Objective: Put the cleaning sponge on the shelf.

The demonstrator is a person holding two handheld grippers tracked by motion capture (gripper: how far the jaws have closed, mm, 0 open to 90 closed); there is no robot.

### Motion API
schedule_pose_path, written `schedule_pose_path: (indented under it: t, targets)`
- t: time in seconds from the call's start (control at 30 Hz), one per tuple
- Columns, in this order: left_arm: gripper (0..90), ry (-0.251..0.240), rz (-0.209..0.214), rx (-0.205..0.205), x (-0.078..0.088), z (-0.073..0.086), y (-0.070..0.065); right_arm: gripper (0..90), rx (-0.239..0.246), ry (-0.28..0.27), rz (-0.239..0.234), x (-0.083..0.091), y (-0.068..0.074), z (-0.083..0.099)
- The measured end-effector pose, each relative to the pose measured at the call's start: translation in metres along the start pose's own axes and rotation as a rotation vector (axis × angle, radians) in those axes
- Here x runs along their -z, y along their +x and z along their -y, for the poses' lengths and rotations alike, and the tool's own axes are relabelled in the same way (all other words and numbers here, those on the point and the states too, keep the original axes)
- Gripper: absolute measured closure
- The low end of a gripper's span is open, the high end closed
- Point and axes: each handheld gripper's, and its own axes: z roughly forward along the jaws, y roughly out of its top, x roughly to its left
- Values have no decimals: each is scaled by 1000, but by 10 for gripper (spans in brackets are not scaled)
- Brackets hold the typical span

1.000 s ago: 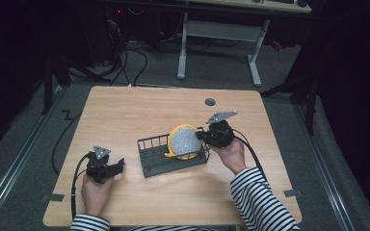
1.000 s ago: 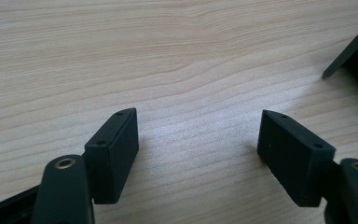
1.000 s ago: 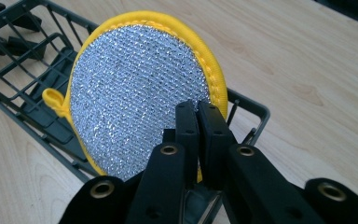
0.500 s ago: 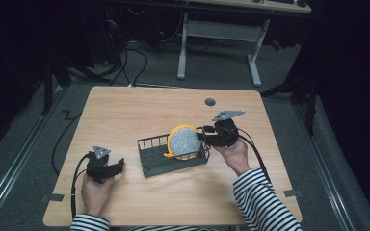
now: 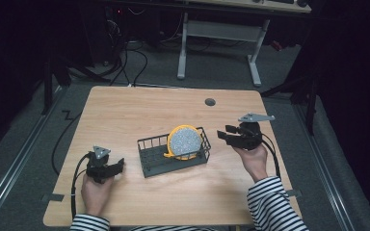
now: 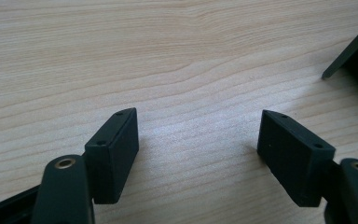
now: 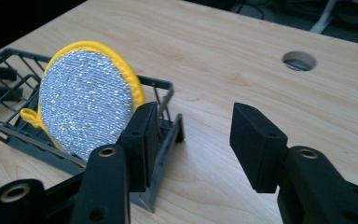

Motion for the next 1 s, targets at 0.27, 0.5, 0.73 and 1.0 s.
schedule_pose_path:
  t: [0.27,0.5,0.73,1.0]
  targets:
    - [298,-2,0,2,0,0,0,549,-58,-4,48,19,-17,26]
    - [299,0,-1,0,0,0,0,564,-94,7,95,27,-28,58]
    - [299,0,-1,0,0,0,0,543,-155,28,147,26,-40,95]
    - [299,0,-3,-2,0,0,0,521,-131,81,263,12,-43,130]
